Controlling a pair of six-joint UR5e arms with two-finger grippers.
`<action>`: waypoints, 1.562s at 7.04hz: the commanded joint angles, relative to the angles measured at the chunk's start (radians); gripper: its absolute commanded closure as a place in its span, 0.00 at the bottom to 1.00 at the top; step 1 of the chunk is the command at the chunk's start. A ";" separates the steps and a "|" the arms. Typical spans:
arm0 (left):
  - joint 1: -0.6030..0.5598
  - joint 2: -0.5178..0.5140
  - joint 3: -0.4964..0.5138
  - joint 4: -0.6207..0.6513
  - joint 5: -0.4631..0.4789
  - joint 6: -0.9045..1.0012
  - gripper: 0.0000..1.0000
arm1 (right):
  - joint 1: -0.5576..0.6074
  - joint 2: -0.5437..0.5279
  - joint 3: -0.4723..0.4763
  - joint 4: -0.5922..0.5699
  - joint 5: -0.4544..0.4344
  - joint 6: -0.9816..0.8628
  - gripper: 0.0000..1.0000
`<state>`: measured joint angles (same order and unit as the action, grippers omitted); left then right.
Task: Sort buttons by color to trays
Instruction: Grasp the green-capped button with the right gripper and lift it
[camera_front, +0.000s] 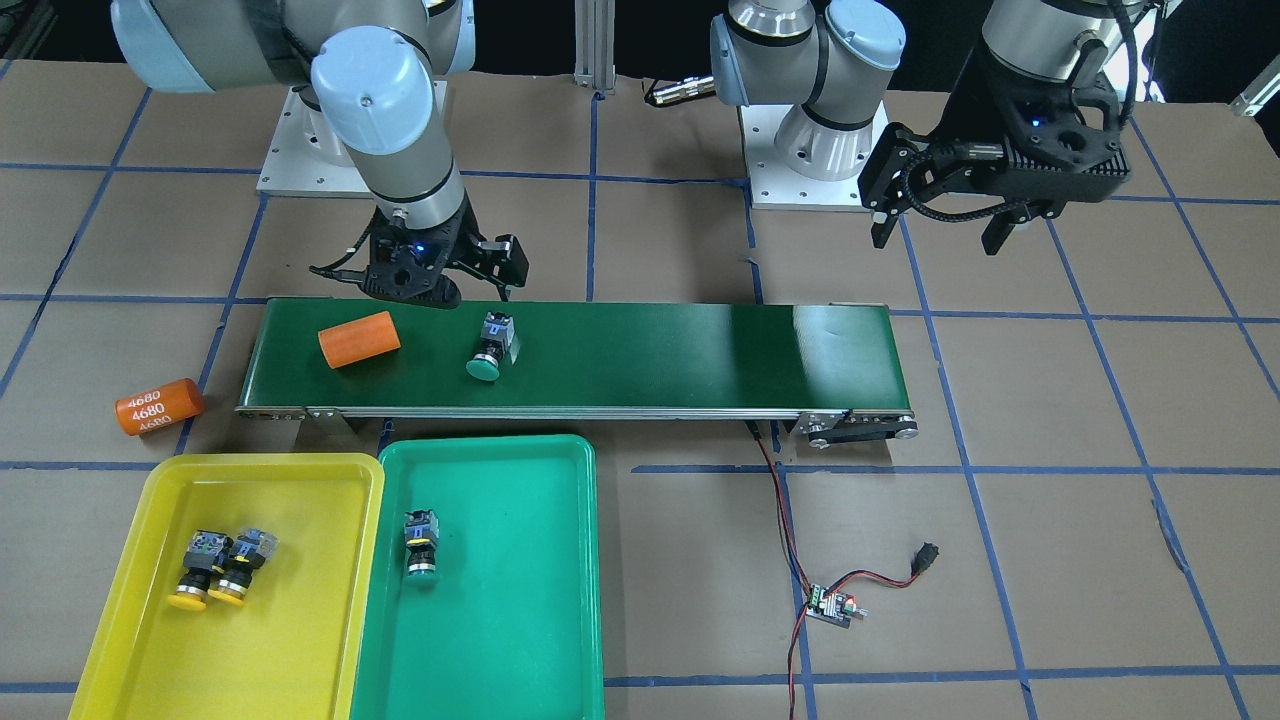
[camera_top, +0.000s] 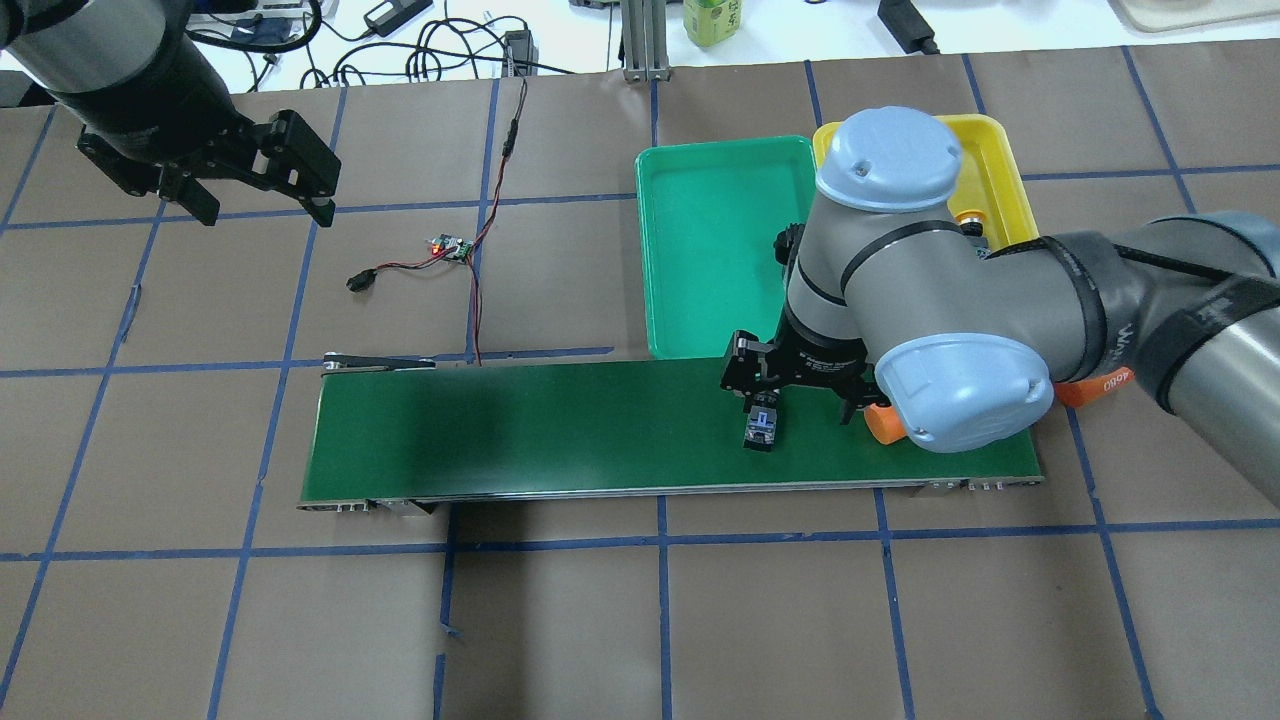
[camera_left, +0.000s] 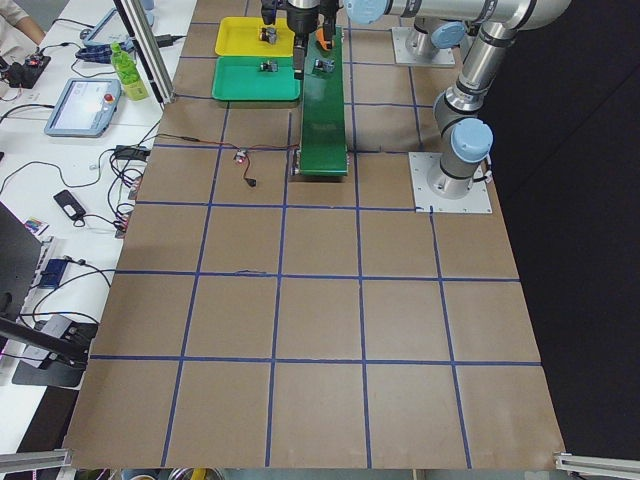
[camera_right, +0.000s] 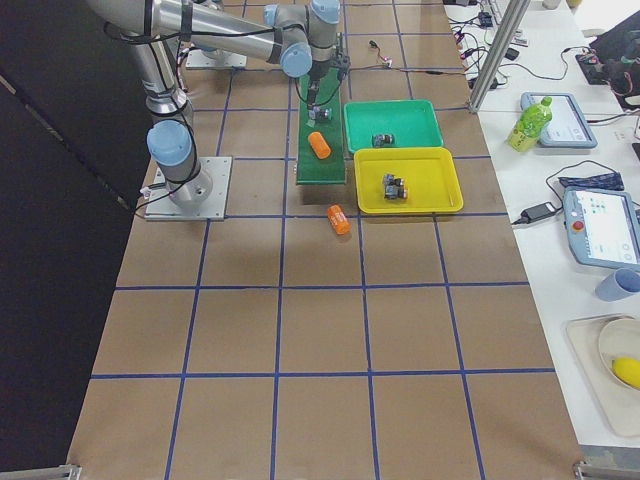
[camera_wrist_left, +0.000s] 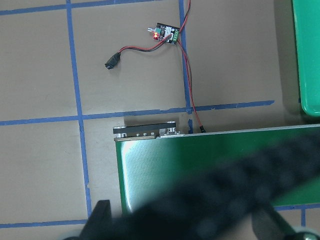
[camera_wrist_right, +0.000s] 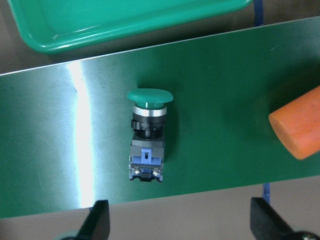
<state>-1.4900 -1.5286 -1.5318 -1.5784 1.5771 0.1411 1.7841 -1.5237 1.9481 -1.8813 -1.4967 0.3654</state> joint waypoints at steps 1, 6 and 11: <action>-0.001 0.002 0.001 0.000 0.000 0.000 0.00 | 0.018 0.016 0.035 -0.009 -0.016 0.001 0.00; -0.001 0.002 -0.001 0.000 0.000 0.002 0.00 | 0.020 0.068 0.112 -0.212 -0.017 0.010 0.00; 0.001 0.002 0.001 0.000 0.000 0.002 0.00 | 0.018 0.036 0.149 -0.223 -0.118 0.017 1.00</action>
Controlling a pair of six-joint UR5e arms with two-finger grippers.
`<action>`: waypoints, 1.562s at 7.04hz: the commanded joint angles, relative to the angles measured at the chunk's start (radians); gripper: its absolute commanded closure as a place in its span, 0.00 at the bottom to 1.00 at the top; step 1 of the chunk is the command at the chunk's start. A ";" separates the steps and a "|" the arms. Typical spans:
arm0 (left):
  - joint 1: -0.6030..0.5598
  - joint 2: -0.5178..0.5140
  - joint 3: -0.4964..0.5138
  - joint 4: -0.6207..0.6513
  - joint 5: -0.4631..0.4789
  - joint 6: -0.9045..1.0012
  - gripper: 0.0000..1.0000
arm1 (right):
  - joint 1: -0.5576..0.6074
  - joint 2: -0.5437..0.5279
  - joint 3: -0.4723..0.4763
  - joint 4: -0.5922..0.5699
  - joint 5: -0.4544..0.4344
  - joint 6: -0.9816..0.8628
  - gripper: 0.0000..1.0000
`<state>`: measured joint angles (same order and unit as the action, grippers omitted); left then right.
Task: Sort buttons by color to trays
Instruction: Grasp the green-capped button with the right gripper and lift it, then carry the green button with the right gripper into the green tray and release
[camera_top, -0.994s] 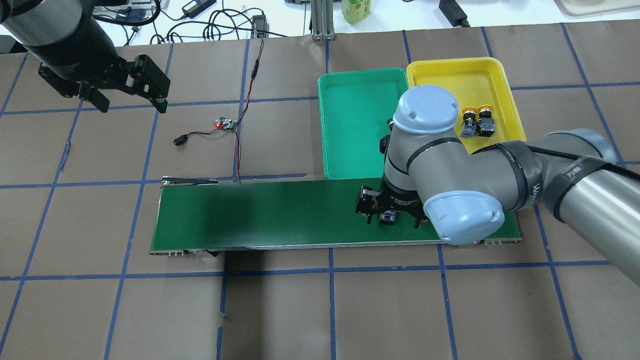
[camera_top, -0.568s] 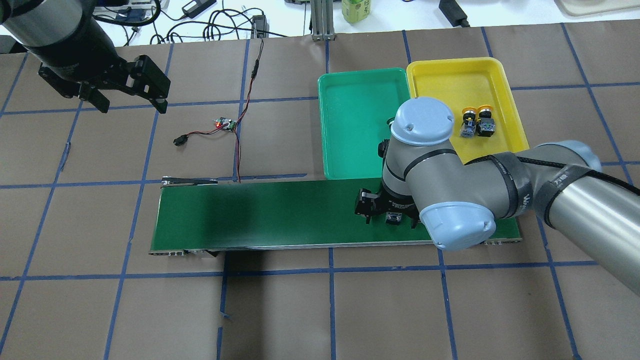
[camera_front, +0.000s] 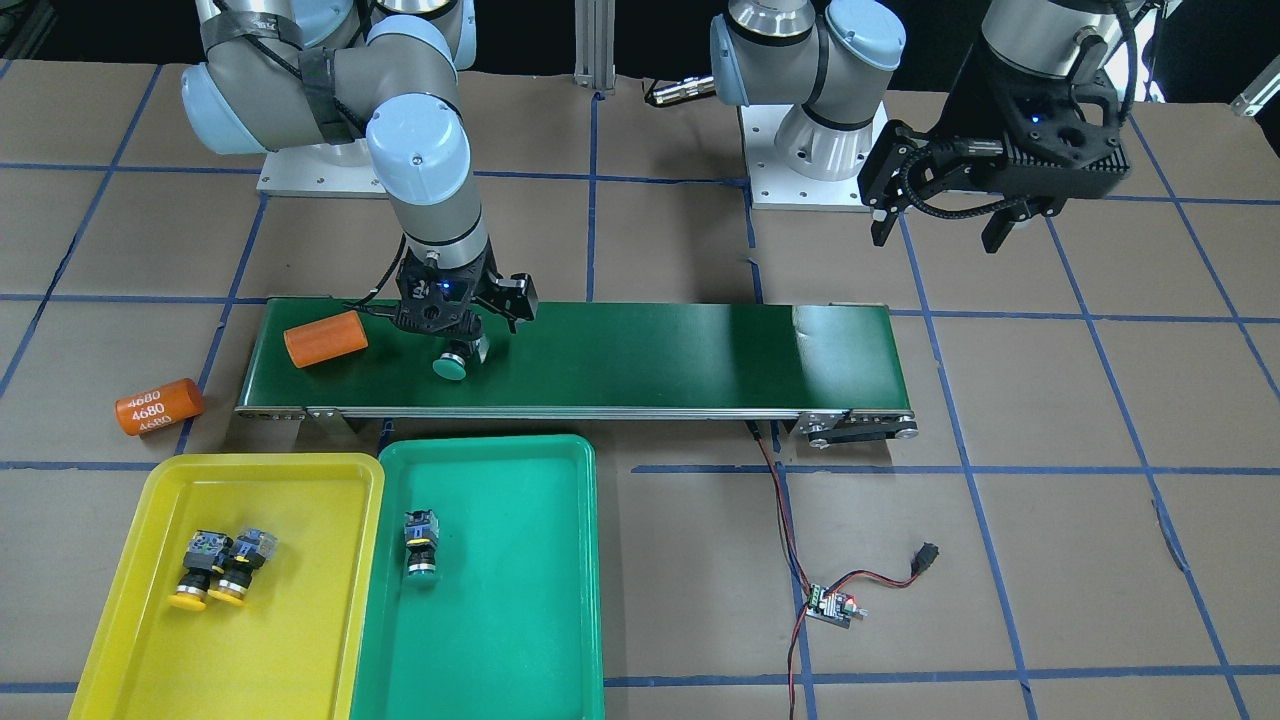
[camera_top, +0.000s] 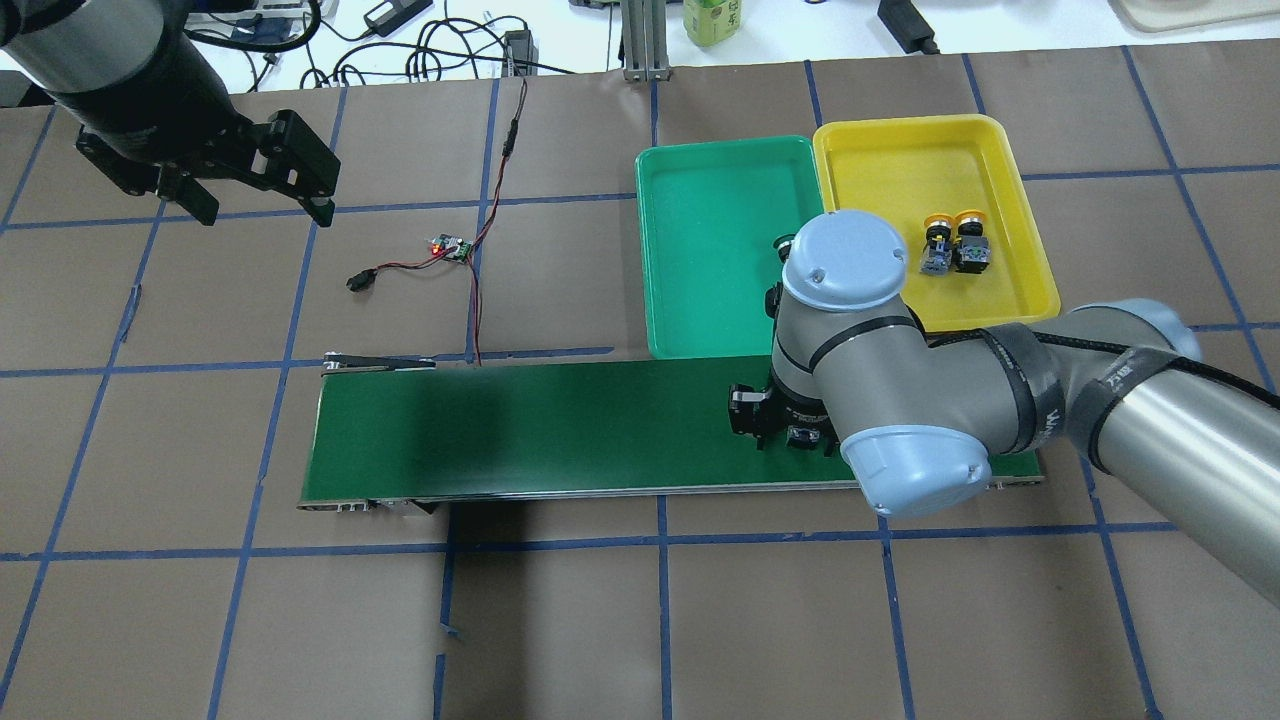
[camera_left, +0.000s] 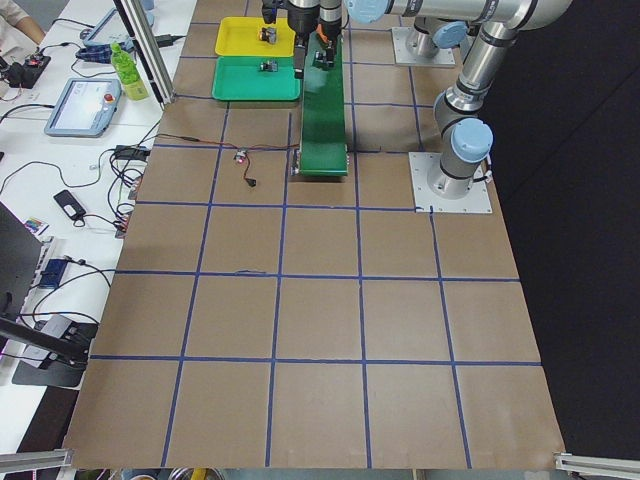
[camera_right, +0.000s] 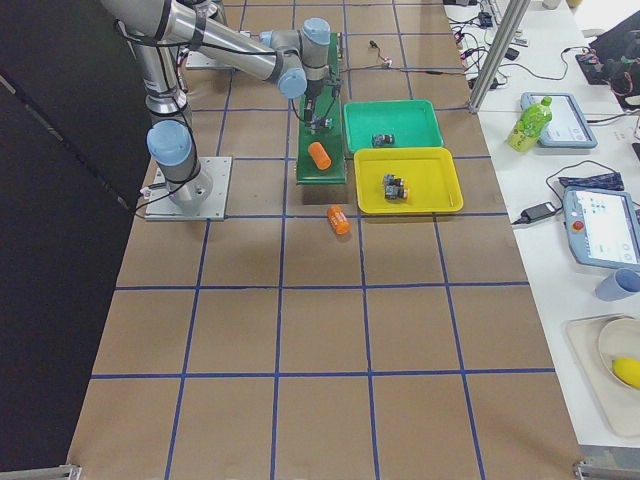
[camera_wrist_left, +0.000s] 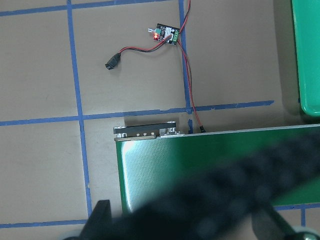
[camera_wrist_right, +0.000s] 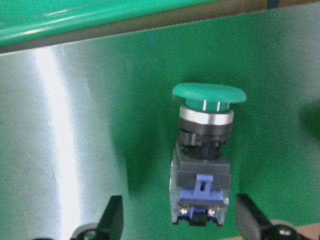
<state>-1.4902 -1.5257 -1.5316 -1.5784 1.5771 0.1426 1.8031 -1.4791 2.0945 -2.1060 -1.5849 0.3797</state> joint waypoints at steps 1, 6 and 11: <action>0.001 -0.001 0.001 0.000 0.000 0.000 0.00 | -0.004 -0.026 -0.016 -0.011 -0.059 0.001 1.00; 0.001 -0.001 0.001 0.000 0.000 0.000 0.00 | -0.016 0.081 -0.251 -0.090 -0.066 -0.054 1.00; 0.002 -0.001 0.001 0.000 0.001 0.011 0.00 | -0.021 0.465 -0.456 -0.266 -0.110 -0.065 0.54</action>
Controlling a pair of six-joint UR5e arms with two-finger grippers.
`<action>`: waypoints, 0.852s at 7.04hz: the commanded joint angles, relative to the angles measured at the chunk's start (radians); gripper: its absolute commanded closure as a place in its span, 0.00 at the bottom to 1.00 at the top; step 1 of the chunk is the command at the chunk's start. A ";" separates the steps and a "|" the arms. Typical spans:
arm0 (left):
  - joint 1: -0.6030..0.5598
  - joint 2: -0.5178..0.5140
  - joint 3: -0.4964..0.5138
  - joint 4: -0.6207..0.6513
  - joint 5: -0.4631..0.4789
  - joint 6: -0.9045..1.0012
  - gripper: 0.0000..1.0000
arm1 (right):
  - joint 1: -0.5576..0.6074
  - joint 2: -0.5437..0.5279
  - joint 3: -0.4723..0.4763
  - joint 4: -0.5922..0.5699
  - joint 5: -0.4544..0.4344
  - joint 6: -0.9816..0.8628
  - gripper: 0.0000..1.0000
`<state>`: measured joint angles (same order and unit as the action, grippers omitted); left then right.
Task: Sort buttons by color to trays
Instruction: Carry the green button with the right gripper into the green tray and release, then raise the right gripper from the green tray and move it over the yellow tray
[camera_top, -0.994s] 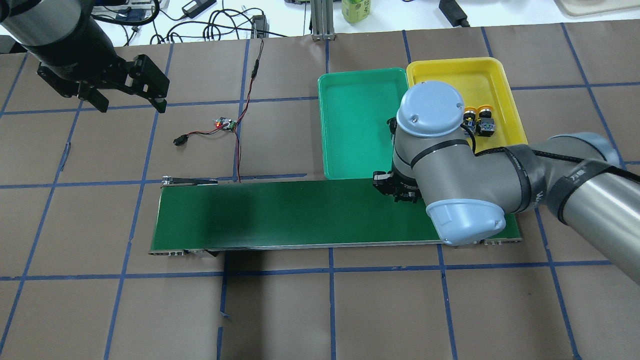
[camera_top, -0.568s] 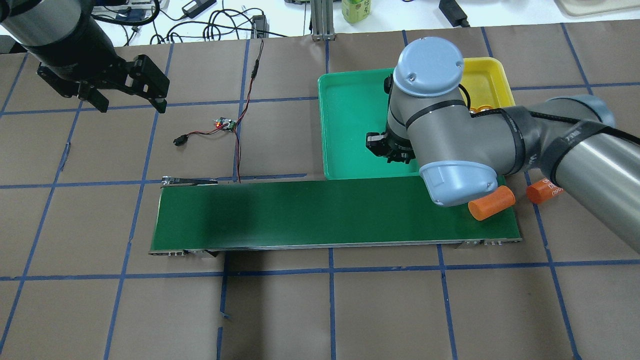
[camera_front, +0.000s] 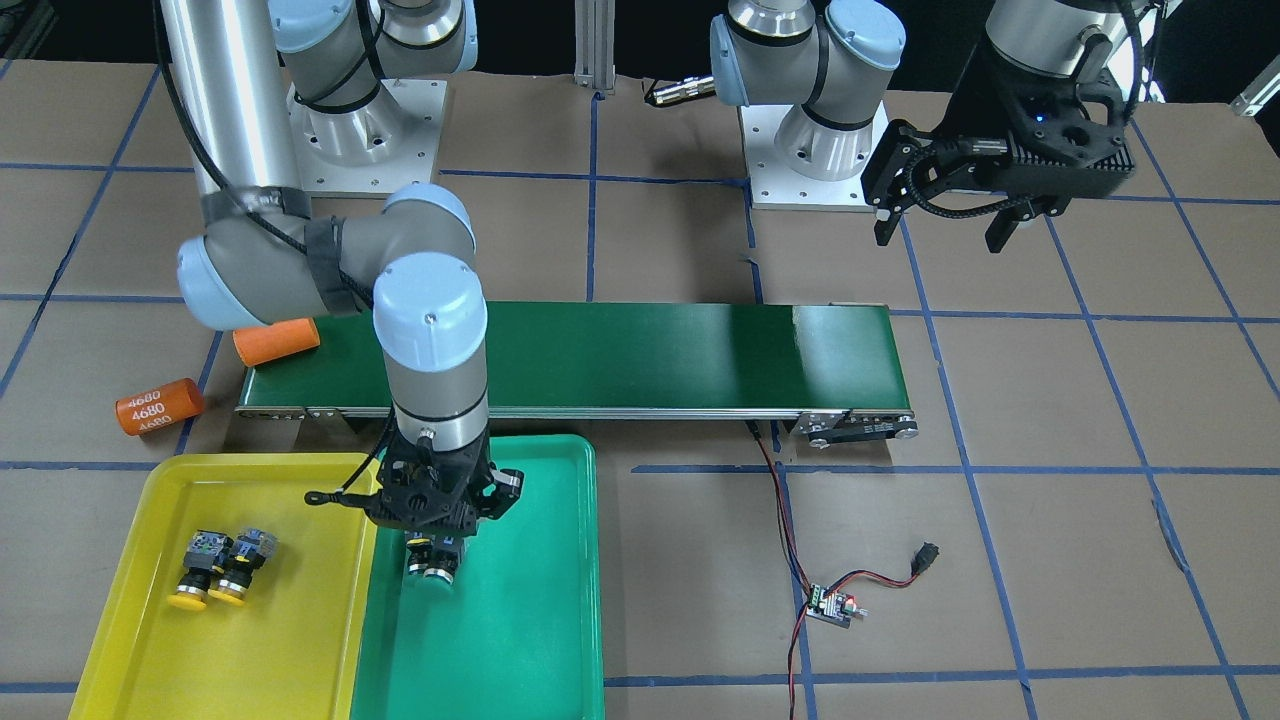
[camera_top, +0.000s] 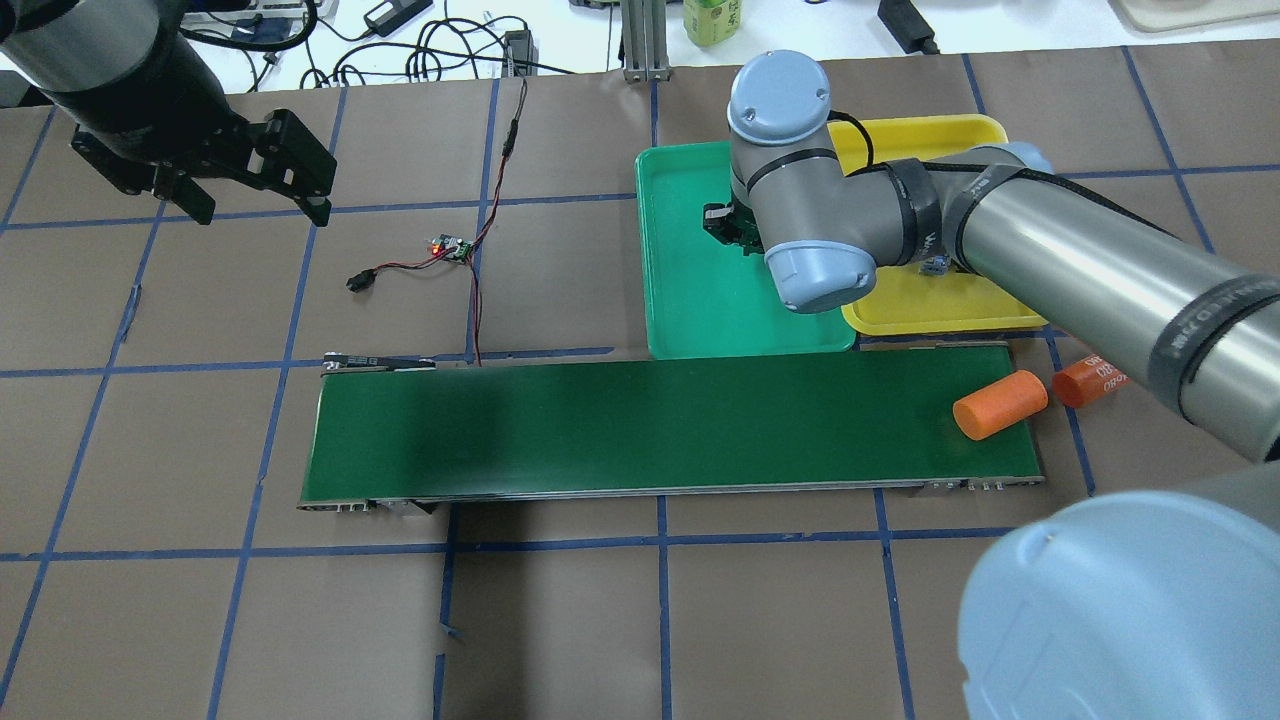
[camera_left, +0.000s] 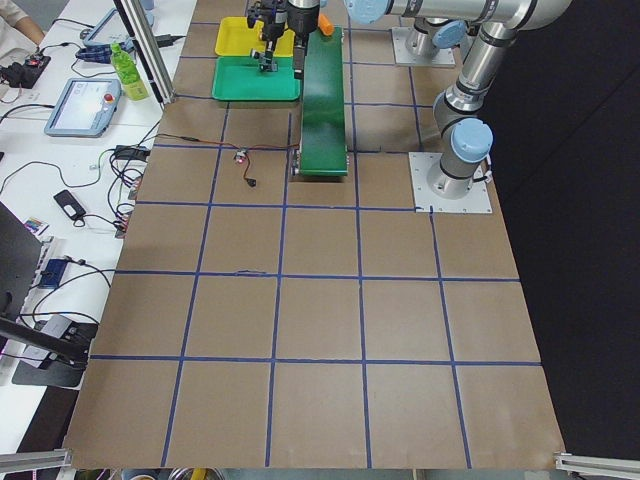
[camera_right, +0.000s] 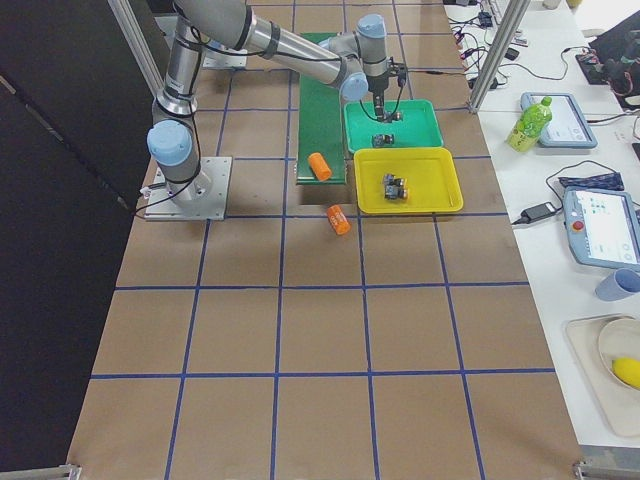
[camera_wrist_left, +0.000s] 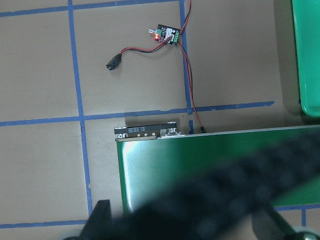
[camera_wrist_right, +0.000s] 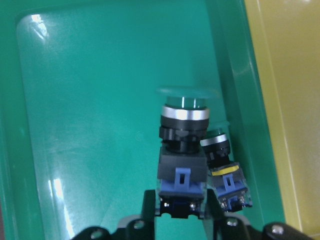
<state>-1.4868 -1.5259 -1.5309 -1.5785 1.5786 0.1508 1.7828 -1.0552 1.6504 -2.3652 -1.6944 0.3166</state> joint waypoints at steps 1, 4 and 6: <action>0.000 0.000 0.002 0.000 0.000 0.004 0.00 | 0.000 0.040 -0.011 -0.008 -0.001 -0.011 0.01; 0.002 0.000 0.002 0.002 0.000 0.003 0.00 | 0.019 -0.046 -0.008 0.018 -0.057 -0.030 0.00; 0.002 0.000 0.002 0.002 0.000 0.003 0.00 | -0.002 -0.220 -0.029 0.391 -0.057 -0.039 0.00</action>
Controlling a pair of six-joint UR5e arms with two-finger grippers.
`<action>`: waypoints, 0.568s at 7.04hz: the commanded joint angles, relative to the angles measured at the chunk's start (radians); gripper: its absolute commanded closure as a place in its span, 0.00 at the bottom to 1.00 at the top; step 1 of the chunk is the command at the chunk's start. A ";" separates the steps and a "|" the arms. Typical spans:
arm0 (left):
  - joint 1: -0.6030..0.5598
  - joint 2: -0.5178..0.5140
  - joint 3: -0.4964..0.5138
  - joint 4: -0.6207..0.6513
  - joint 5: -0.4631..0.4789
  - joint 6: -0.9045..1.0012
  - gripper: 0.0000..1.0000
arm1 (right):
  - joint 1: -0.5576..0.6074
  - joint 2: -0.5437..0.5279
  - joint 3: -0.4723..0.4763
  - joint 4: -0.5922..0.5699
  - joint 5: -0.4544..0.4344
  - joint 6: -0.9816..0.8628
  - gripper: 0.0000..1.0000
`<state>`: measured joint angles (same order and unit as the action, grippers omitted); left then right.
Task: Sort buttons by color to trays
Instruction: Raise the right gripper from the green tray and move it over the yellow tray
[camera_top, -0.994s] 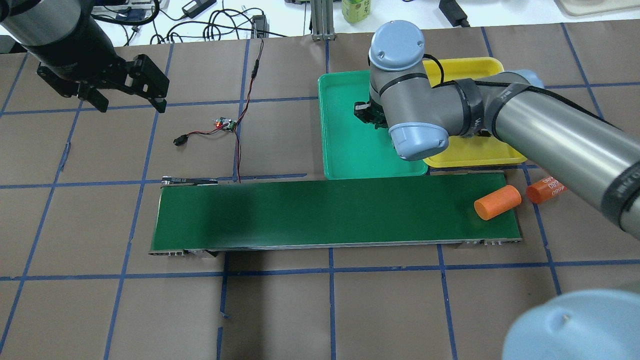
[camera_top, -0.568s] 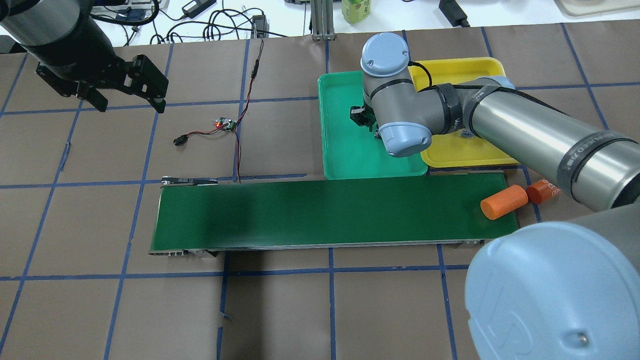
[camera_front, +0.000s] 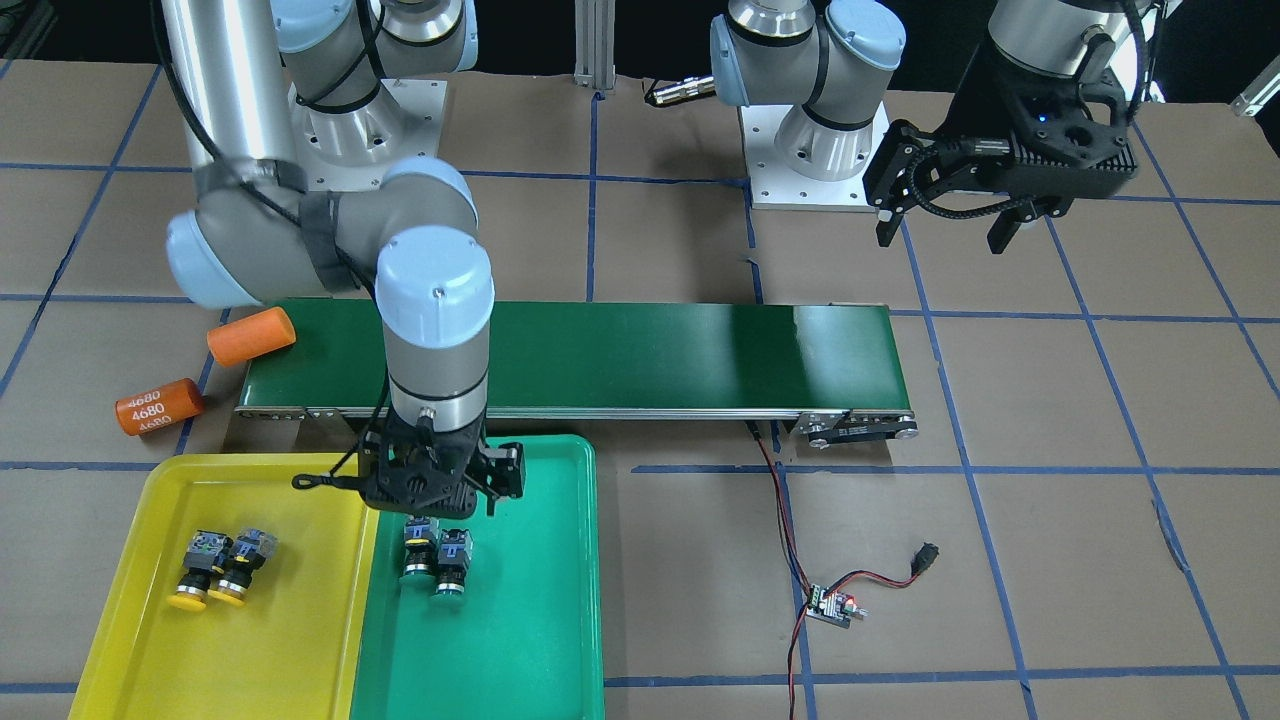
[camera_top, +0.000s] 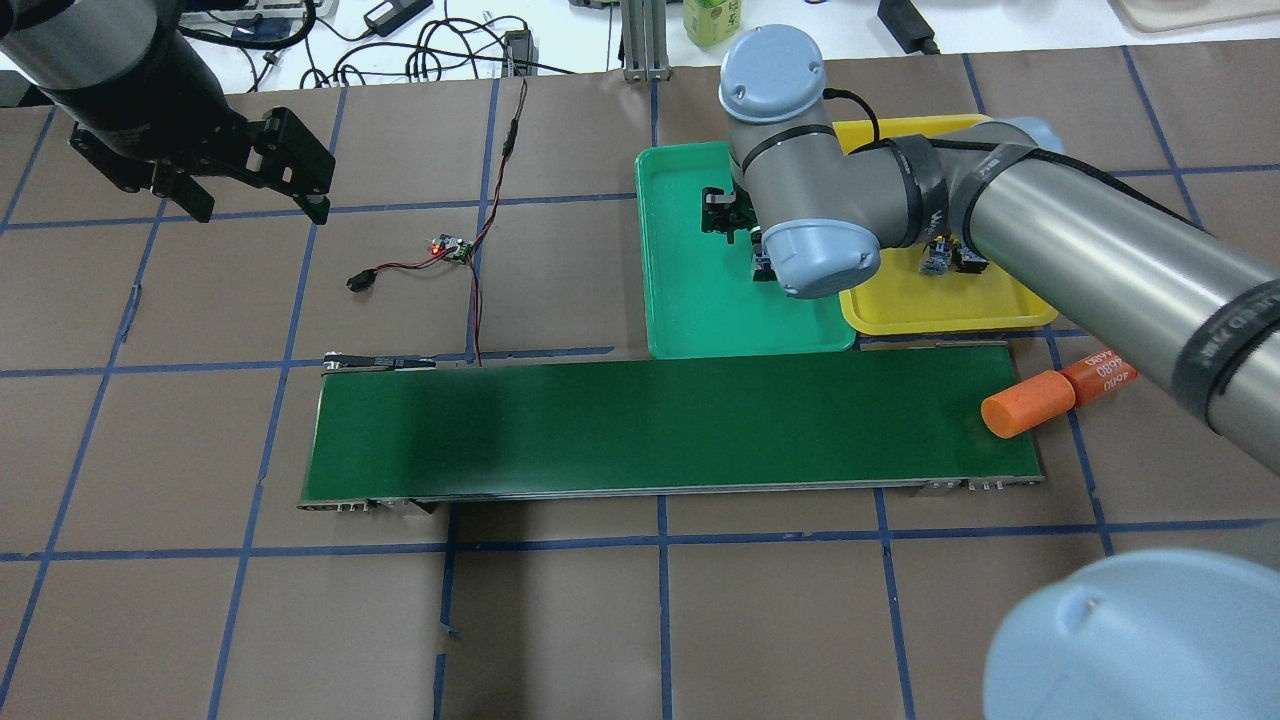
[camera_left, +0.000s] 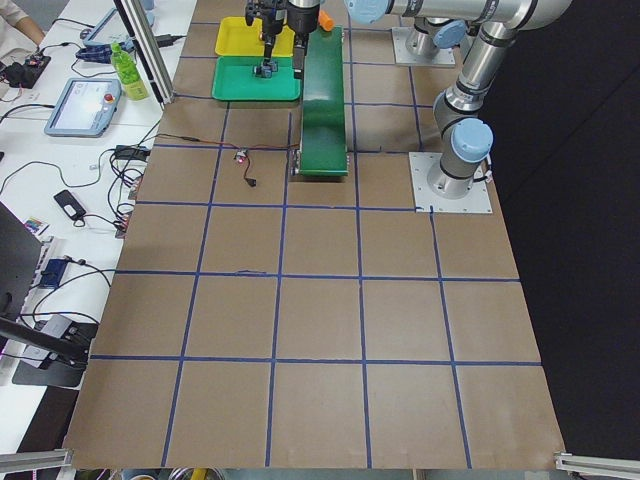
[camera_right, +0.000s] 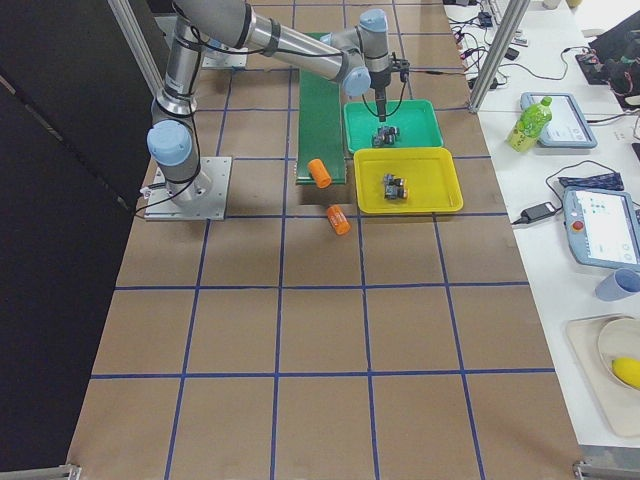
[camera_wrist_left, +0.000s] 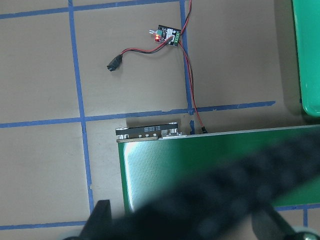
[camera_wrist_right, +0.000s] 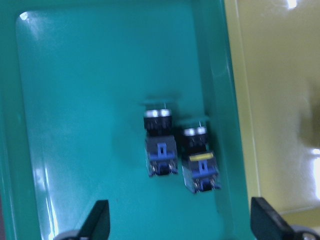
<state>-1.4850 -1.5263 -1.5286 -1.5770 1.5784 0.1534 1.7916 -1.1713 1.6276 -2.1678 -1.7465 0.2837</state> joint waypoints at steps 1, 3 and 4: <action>-0.001 0.000 -0.001 -0.001 0.000 0.000 0.00 | -0.014 -0.190 -0.005 0.259 0.007 -0.011 0.00; -0.001 0.000 0.001 0.000 -0.002 0.000 0.00 | -0.036 -0.336 0.011 0.446 0.074 0.023 0.00; -0.001 0.000 0.001 0.000 -0.002 0.000 0.00 | -0.078 -0.393 0.012 0.515 0.112 0.014 0.00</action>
<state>-1.4860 -1.5263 -1.5280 -1.5771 1.5771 0.1534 1.7515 -1.4874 1.6376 -1.7546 -1.6774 0.2968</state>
